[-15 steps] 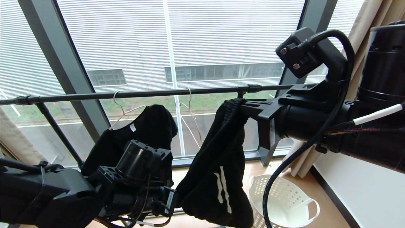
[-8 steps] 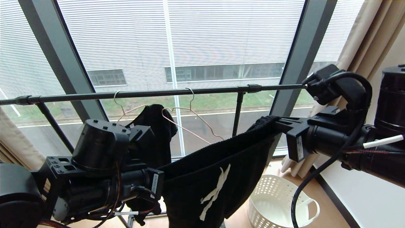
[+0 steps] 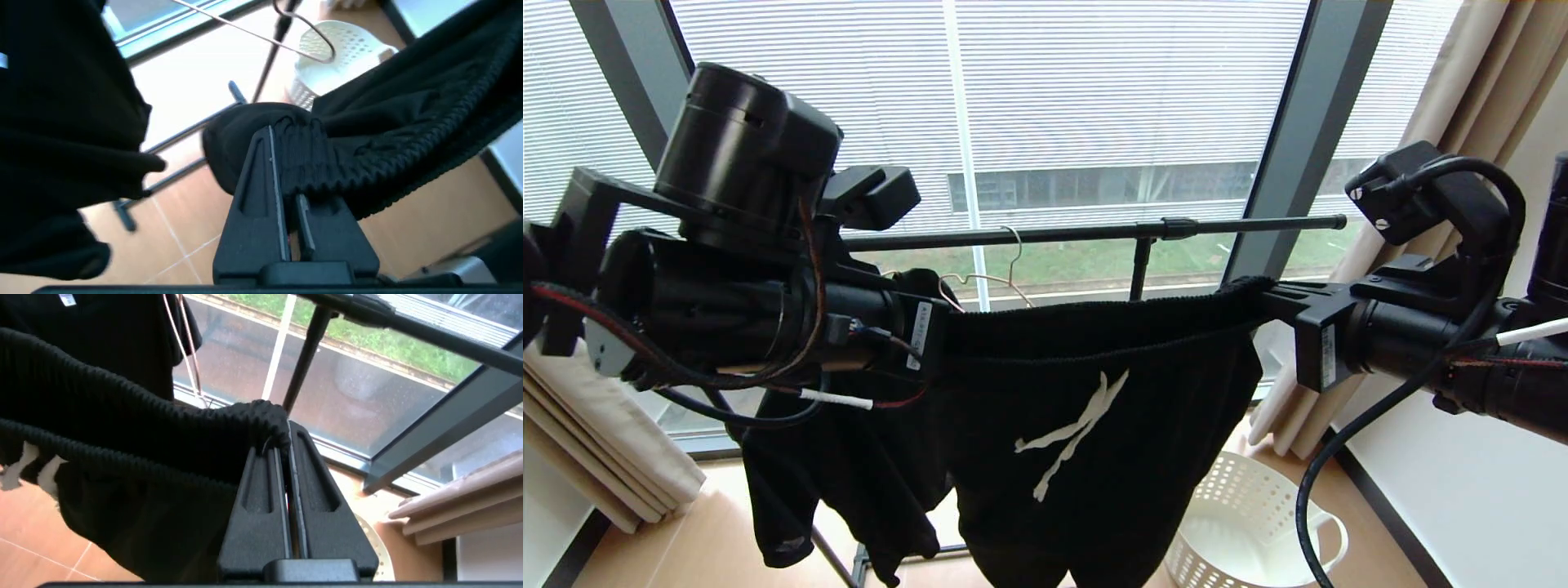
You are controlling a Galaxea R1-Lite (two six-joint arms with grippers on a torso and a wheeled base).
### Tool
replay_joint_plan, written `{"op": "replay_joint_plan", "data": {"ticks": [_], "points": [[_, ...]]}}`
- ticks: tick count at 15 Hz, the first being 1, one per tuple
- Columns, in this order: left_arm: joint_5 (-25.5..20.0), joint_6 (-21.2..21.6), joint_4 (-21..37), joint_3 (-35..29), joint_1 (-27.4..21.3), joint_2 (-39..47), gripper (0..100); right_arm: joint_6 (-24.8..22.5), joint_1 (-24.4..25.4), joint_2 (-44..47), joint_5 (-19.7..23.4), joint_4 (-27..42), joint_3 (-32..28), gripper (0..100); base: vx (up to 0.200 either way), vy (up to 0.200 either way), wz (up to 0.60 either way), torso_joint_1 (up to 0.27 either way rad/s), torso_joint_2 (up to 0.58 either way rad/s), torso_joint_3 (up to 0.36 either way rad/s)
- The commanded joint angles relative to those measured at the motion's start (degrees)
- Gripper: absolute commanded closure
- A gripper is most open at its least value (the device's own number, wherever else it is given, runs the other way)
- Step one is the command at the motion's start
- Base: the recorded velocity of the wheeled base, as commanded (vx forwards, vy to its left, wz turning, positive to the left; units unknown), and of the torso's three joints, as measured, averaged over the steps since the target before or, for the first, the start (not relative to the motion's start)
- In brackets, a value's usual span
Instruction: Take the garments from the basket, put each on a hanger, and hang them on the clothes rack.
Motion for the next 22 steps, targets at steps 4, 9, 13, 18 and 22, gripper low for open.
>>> {"op": "replay_joint_plan", "data": {"ticks": [4, 9, 13, 18, 22], "points": [[0.72, 0.51, 0.45, -5.79, -0.63, 3.97, 100, -0.22, -0.05, -1.97, -0.03, 0.44, 0.97, 100, 0.0, 0.0, 0.0, 0.0, 0.0, 0.0], [0.72, 2.44, 4.59, -23.46, -0.19, 13.9, 100, -11.12, 2.5, -9.79, 9.63, 0.97, 9.23, 100, 0.0, 0.0, 0.0, 0.0, 0.0, 0.0], [0.72, 2.44, 17.86, -40.23, -0.36, 25.68, 100, -10.85, 12.43, -9.62, 9.9, 1.06, 10.9, 100, 0.0, 0.0, 0.0, 0.0, 0.0, 0.0], [0.99, 2.44, 26.91, -40.23, -1.95, 34.2, 100, -2.85, 23.33, -6.36, 10.07, 1.06, 10.73, 100, 0.0, 0.0, 0.0, 0.0, 0.0, 0.0], [1.25, 2.97, 34.91, -40.23, -2.03, 33.59, 100, -2.94, 23.33, -6.45, 9.99, 1.24, 11.08, 100, 0.0, 0.0, 0.0, 0.0, 0.0, 0.0]]}}
